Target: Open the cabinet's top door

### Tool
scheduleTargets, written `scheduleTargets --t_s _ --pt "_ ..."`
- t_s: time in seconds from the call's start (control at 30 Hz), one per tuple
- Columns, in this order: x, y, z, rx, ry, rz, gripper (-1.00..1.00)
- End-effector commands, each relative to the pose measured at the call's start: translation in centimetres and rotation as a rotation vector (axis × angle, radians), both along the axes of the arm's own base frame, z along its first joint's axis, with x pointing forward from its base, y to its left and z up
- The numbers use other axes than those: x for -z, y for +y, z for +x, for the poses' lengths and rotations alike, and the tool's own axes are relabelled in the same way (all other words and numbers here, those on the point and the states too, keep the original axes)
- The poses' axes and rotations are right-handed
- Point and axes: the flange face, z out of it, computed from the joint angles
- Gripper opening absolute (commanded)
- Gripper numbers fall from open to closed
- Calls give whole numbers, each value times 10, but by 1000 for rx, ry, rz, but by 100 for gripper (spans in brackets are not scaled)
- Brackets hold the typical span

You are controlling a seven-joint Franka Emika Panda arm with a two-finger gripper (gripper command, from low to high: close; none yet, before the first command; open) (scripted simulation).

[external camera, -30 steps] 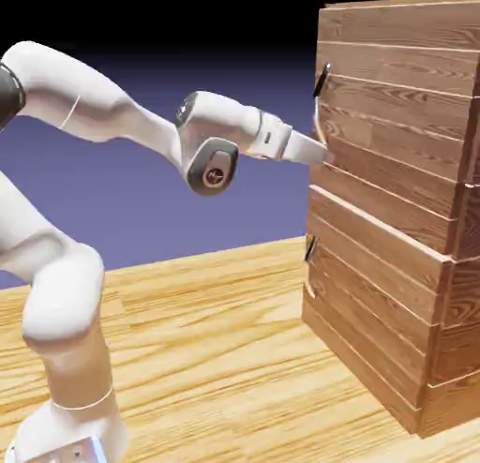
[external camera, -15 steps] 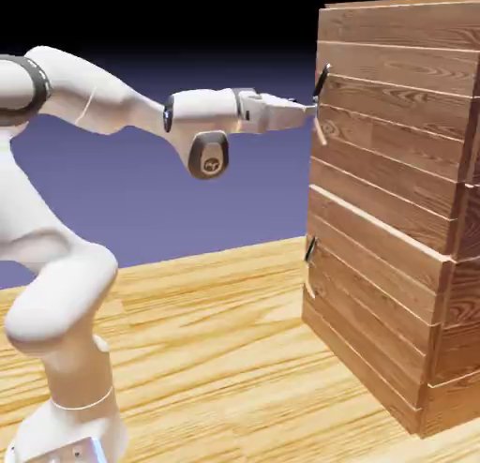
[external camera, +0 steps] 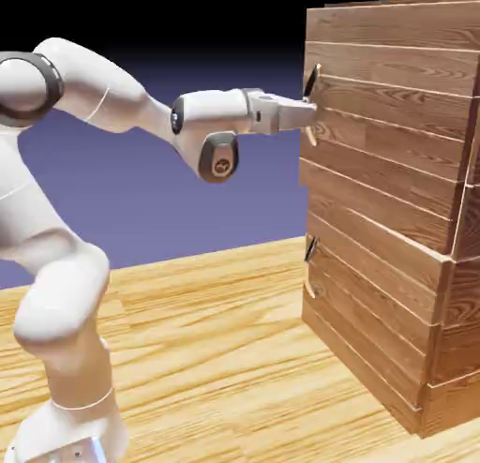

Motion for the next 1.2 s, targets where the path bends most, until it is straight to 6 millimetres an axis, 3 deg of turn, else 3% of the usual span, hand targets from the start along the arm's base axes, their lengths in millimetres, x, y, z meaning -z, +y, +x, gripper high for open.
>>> scheduleTargets --t_s 0.0,0.23,0.5,1.17 --pt "0 -1 -2 -6 0 -1 -100" --pt "0 -16 -32 -89 0 -1 -100" --pt "0 -23 -44 -125 0 -2 -100" --pt "0 -70 -107 -324 0 -2 -100"
